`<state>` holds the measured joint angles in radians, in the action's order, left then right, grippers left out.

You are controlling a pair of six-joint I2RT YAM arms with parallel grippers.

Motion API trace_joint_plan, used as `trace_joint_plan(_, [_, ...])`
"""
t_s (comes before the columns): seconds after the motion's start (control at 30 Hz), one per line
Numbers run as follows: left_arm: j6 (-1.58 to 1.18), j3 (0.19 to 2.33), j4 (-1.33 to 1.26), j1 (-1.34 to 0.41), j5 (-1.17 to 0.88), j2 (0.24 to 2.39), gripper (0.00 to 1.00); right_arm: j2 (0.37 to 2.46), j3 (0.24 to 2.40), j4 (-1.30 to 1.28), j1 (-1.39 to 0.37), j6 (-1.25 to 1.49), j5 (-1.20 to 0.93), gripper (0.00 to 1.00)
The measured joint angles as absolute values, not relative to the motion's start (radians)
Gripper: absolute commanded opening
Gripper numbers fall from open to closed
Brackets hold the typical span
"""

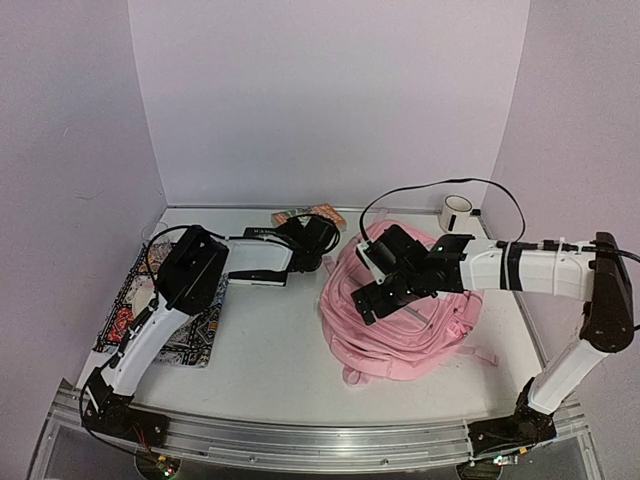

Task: Pack the student bag
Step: Pick up the book at the center of the board.

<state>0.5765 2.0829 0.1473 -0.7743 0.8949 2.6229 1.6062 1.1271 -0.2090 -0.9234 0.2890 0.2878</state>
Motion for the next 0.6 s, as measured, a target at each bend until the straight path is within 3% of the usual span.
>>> trace_joint_plan(0.1, [0.628,2.139,0.124,-0.765,0.925,2.669,0.9,1.614,1.129,-0.209,-0.923,0.29,0.284,0.97])
trace_joint_plan(0.17, [0.656,2.157,0.11,-0.758,0.939,2.686,0.83,1.62,1.131,-0.208,-0.923,0.292,0.281,0.97])
trace_joint_plan(0.33, [0.696,2.18,0.085,-0.735,0.931,2.713,0.44,1.628,1.134,-0.209,-0.92,0.293,0.28,0.97])
trace_joint_plan(0.6, [0.713,2.135,0.043,-0.734,0.9,2.696,0.07,1.632,1.138,-0.209,-0.919,0.296,0.28,0.97])
